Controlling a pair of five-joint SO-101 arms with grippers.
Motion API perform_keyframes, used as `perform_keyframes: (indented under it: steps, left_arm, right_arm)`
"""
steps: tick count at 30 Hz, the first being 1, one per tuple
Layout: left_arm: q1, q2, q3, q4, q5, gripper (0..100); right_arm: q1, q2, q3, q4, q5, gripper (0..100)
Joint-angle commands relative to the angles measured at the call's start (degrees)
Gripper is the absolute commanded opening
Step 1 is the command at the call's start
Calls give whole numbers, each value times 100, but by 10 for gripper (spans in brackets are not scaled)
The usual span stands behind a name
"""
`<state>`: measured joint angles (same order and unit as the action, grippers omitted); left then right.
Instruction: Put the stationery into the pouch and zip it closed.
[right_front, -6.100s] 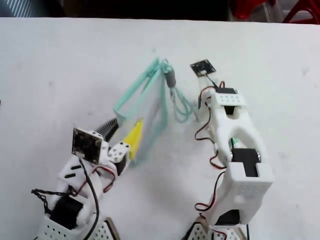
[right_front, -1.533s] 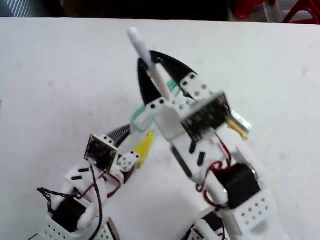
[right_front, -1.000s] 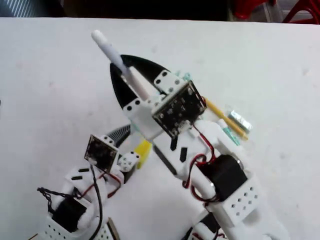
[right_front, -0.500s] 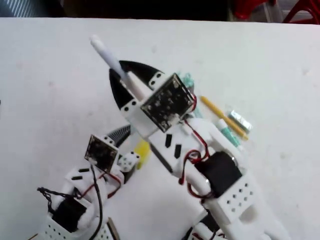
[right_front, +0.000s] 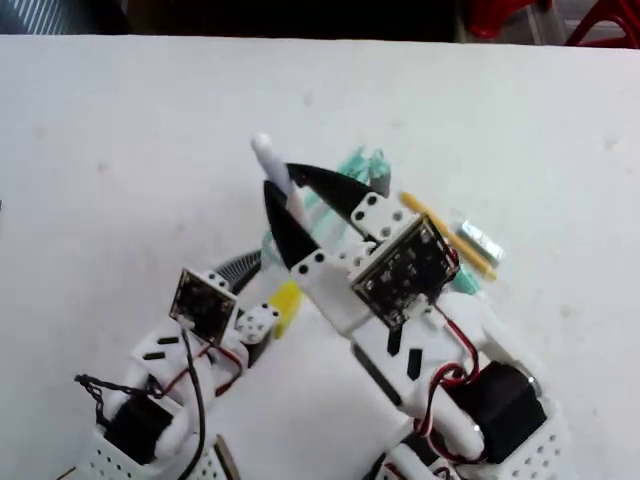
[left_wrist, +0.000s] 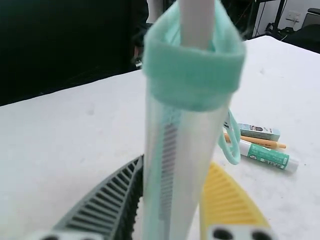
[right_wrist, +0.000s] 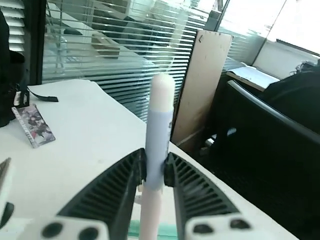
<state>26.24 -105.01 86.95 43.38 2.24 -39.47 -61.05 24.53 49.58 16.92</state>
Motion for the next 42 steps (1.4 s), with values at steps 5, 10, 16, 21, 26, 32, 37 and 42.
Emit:
perform_keyframes:
  steps: [5,10,16,21,26,32,37,42]
  left_arm:
    - [66,57,-18,35,-53,169]
    - [66,57,-18,35,-53,169]
    - [66,57,-18,35,-53,169]
    - [66,57,-18,35,-53,169]
    - [66,57,-18,35,-53,169]
    - [66,57,-18,35,-53,169]
    - [66,57,-18,35,-44,169]
    - [66,57,-9,35,-44,169]
  right_arm:
    - [998,409,-35,48,0,16]
    - [1077,778,-35,488,0,17]
    - [1226,778,-44,734,0,17]
    - [1297,778,-44,1174,9,17]
    - [989,778,-62,1314,360,17]
    - [1323,840,-44,1033,738,17]
    - [1033,840,-299,1543,-440,17]
    - [664,840,-404,1508,-70,17]
